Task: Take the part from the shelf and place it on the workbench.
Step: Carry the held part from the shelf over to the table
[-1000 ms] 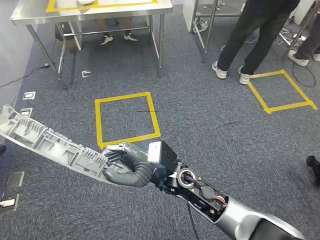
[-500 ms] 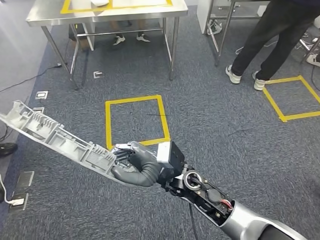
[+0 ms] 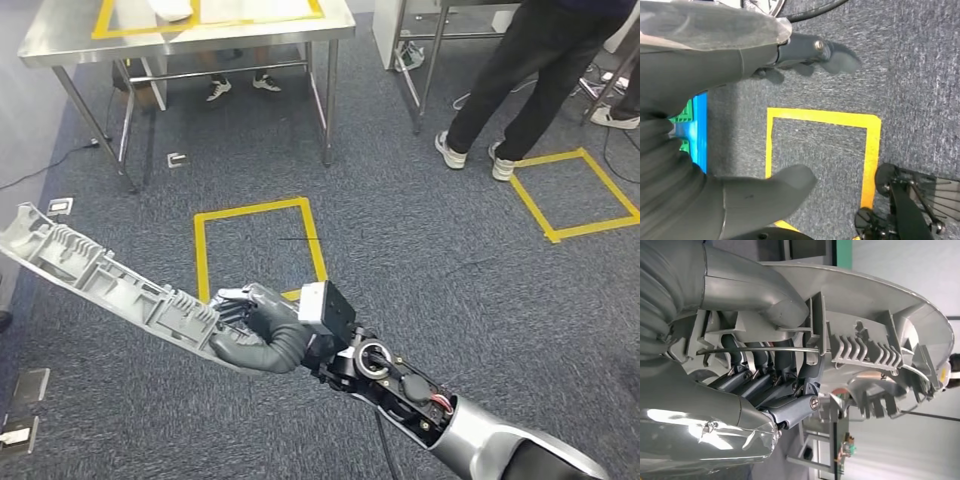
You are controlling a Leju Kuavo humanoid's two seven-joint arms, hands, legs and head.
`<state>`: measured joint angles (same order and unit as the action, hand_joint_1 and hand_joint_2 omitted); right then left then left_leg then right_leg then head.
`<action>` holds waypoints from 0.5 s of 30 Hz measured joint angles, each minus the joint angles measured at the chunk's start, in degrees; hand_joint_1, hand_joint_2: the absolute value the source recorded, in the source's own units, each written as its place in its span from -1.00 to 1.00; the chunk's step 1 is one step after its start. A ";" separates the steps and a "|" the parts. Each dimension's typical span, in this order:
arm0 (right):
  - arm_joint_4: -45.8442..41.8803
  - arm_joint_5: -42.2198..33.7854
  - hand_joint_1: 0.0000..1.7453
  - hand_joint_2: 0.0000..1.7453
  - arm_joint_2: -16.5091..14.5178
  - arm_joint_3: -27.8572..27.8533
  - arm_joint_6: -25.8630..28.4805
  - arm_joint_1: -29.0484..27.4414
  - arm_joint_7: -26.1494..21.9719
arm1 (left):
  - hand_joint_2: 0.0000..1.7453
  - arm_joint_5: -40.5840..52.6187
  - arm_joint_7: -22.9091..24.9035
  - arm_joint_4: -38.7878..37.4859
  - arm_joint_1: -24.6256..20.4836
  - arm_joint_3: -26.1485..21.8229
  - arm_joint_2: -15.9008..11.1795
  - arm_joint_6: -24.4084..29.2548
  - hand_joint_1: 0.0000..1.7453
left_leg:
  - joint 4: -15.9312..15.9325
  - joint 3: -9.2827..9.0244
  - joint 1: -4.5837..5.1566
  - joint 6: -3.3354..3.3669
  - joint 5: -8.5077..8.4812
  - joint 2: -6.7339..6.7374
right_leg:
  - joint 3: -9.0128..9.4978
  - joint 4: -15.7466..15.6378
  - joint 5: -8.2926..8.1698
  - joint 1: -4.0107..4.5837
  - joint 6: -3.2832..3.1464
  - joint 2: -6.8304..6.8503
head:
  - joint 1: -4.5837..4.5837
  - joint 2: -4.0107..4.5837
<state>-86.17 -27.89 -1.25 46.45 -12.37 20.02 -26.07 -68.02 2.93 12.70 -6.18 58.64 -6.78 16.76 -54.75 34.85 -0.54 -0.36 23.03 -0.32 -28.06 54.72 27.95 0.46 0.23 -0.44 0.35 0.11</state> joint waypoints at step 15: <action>-0.05 0.39 1.00 1.00 0.00 -0.05 0.00 -0.46 -0.26 | 1.00 -0.01 0.02 0.00 0.00 0.00 0.22 -0.02 -1.00 | 0.54 -5.88 0.01 0.18 3.72 -0.38 | -5.86 0.33 -3.73 0.36 -0.45 0.22 | 2.15 0.00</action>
<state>-86.22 -27.50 -1.25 46.40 -12.37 19.57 -26.33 -68.02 2.95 12.70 -6.18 58.64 -6.55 16.74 -54.21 28.97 -0.52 -0.18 26.75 -0.71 -33.92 55.05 24.22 0.82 -0.22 -0.23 2.50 0.11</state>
